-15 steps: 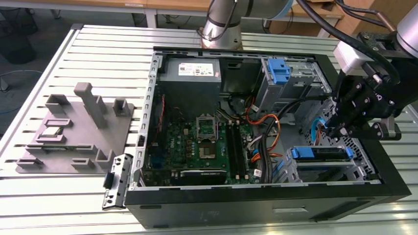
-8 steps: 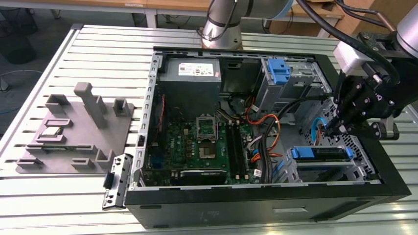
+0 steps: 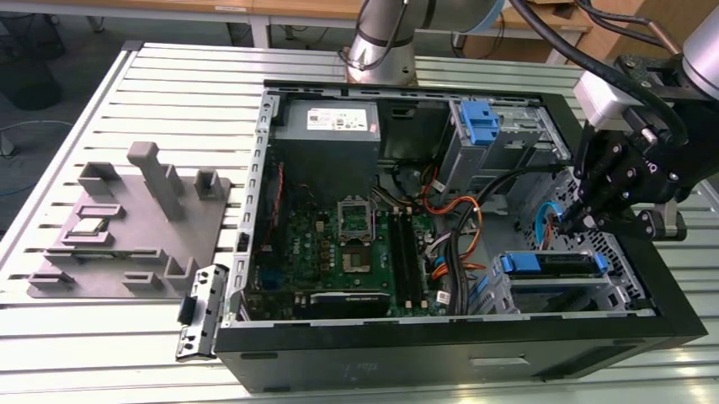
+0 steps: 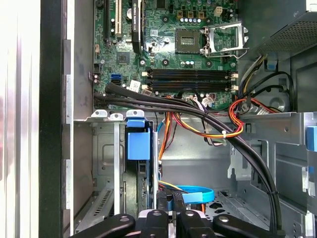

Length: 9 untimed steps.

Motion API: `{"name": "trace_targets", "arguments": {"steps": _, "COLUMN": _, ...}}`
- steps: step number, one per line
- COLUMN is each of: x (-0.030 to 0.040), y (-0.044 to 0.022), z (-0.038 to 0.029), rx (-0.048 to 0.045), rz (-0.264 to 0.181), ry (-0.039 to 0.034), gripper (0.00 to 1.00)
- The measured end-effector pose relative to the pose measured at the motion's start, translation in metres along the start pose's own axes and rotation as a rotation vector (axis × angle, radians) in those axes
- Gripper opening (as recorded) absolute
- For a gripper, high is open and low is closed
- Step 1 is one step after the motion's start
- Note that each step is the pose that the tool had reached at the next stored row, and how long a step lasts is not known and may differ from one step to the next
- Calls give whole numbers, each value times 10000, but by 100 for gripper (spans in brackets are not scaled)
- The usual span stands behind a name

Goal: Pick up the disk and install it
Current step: 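Insert the first disk wire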

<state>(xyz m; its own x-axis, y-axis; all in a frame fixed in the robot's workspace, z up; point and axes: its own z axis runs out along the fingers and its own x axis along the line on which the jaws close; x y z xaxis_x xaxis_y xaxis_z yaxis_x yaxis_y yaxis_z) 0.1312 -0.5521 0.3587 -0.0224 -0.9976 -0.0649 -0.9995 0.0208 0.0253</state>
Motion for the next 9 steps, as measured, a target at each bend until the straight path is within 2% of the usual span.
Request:
{"name": "trace_targets", "arguments": {"steps": 5, "x": 9, "y": 0, "z": 1, "rx": 2, "rz": 0, "ry": -1, "gripper": 16}}
{"name": "trace_targets", "arguments": {"steps": 9, "x": 57, "y": -1, "z": 4, "rx": 34, "rz": -31, "ry": 0, "gripper": 16}}
